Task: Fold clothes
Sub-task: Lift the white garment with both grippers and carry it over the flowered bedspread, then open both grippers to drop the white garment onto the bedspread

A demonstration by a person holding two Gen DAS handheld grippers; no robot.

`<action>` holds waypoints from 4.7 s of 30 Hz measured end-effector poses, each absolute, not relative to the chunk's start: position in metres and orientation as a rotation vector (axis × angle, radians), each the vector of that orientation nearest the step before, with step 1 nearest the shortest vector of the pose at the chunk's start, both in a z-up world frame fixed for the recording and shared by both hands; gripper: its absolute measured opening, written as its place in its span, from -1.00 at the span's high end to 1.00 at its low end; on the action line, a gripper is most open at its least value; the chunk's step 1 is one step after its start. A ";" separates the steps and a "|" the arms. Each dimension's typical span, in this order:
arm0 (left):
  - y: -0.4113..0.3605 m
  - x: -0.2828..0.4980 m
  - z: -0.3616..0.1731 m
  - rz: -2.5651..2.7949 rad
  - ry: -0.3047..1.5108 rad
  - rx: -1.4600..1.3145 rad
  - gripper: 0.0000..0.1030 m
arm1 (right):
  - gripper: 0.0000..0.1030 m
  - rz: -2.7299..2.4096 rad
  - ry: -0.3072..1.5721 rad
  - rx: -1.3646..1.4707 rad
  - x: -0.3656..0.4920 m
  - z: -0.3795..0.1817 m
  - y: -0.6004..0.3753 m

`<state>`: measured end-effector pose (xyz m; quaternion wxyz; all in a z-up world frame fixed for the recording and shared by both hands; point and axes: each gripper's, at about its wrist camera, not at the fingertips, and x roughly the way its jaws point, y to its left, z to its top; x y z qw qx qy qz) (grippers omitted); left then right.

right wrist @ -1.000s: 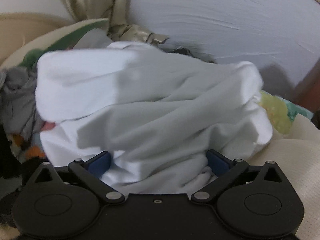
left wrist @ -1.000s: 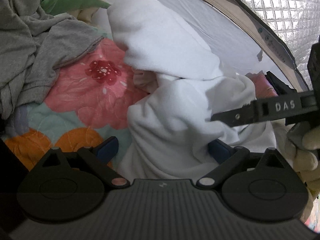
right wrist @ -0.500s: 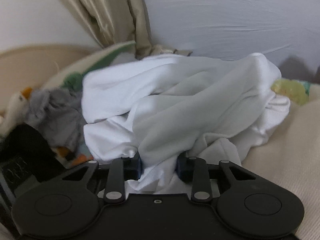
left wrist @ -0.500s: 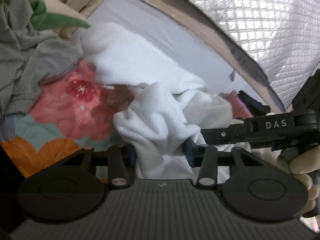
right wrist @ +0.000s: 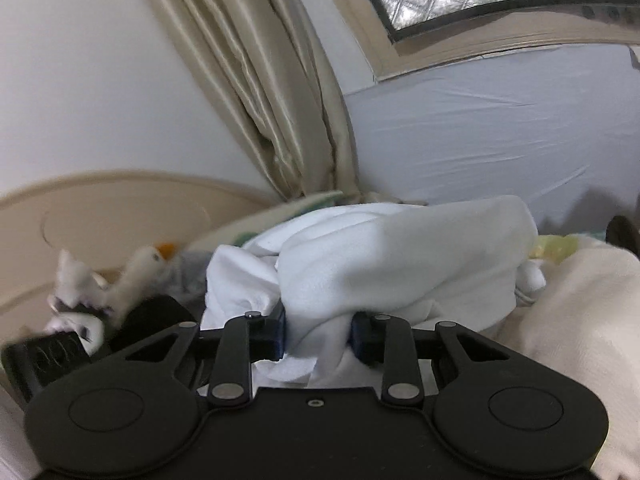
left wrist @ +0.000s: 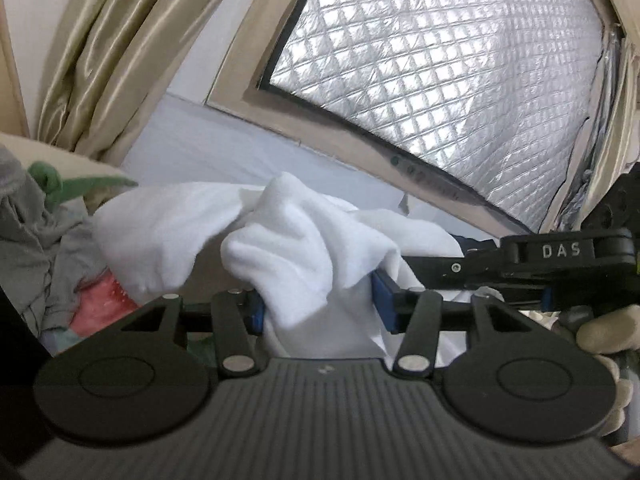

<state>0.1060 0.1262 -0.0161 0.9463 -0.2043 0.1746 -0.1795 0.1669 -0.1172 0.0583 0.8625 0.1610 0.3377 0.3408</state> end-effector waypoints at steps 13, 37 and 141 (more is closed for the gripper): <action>0.063 0.075 0.021 -0.555 0.261 -0.426 0.15 | 0.35 0.681 0.630 0.335 0.098 0.106 -0.188; -0.163 0.038 0.186 -1.032 0.426 -0.176 0.15 | 0.35 0.346 0.453 0.398 -0.035 0.223 -0.408; -0.605 0.034 -0.081 -1.763 0.952 0.208 -0.19 | 0.11 -1.104 0.848 0.501 -0.314 0.009 -0.769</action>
